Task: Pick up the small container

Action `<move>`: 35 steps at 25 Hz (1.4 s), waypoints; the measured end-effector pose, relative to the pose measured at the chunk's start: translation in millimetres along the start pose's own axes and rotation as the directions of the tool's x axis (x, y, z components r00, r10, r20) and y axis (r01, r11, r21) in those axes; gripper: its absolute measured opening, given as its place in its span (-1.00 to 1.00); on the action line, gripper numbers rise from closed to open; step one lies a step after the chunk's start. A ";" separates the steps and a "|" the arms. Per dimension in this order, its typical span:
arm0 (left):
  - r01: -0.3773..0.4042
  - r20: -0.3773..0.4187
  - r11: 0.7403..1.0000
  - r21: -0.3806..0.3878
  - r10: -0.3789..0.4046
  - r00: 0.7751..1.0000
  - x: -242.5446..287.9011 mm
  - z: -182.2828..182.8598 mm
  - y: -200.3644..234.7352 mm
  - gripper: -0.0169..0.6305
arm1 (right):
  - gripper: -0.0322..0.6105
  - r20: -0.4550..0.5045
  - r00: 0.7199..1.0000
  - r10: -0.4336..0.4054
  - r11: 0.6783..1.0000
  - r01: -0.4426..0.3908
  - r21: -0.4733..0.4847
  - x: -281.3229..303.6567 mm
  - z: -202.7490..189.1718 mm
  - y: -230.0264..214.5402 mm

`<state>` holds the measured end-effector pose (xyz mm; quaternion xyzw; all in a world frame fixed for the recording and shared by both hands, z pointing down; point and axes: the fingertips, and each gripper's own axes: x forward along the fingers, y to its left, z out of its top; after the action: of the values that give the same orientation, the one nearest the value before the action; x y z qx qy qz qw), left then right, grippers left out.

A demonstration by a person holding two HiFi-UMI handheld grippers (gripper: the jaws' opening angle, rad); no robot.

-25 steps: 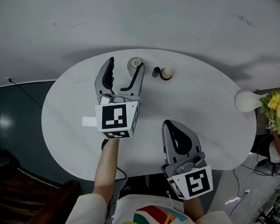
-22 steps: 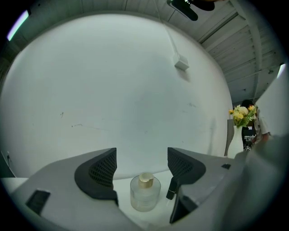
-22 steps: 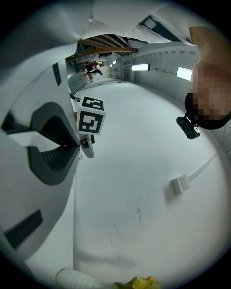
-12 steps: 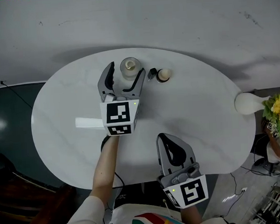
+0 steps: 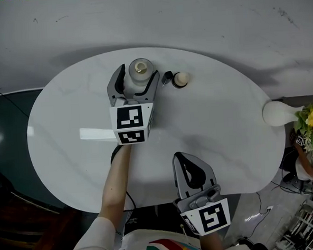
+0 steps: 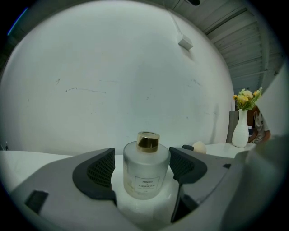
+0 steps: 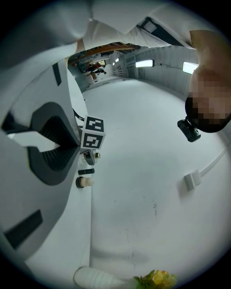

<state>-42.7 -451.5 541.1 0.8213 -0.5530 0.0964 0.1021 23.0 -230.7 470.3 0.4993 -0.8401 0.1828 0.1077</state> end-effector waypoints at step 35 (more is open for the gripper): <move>0.017 -0.042 1.000 0.016 -0.016 0.999 9.8 -3.5 -3.3 0.12 | -0.87 0.001 1.000 0.010 1.000 -0.010 0.017 3.0 -3.9 0.7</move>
<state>-36.2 -458.0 547.0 0.8244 -0.5431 0.1174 0.1079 20.9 -231.1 474.7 0.4960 -0.8410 0.1903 0.1022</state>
